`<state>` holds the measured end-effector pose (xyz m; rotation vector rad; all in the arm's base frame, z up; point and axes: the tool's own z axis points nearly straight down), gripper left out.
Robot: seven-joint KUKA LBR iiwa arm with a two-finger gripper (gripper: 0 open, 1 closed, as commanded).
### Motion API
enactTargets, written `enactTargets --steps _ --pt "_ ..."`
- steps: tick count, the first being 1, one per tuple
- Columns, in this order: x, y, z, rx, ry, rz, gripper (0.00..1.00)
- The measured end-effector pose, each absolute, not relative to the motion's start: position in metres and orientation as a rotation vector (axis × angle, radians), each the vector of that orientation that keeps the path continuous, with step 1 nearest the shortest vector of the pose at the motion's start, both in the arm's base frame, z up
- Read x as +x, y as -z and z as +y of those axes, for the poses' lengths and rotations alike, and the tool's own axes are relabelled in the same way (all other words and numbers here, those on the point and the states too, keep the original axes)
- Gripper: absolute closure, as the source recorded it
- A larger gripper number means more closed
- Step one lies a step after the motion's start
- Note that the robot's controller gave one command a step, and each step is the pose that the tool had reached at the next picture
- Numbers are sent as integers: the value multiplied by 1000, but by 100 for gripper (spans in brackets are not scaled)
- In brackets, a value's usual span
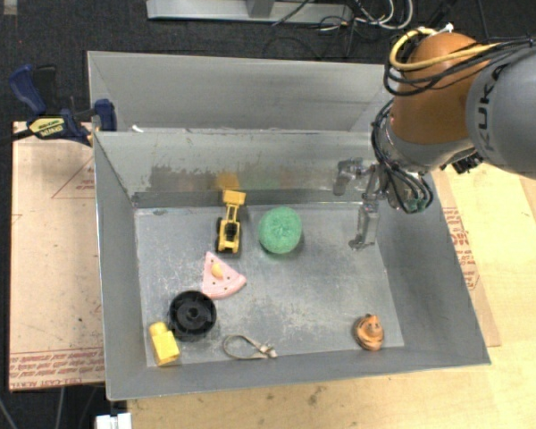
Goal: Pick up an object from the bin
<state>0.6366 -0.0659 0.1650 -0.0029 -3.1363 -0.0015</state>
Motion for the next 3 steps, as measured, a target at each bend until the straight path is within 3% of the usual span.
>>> enactTargets --steps 1,2,3 --pt "638 -170 -66 -1 1 -3144 0" --pt "623 -145 -12 15 0 -3145 0" --pt "623 -85 5 91 3 -3149 0"
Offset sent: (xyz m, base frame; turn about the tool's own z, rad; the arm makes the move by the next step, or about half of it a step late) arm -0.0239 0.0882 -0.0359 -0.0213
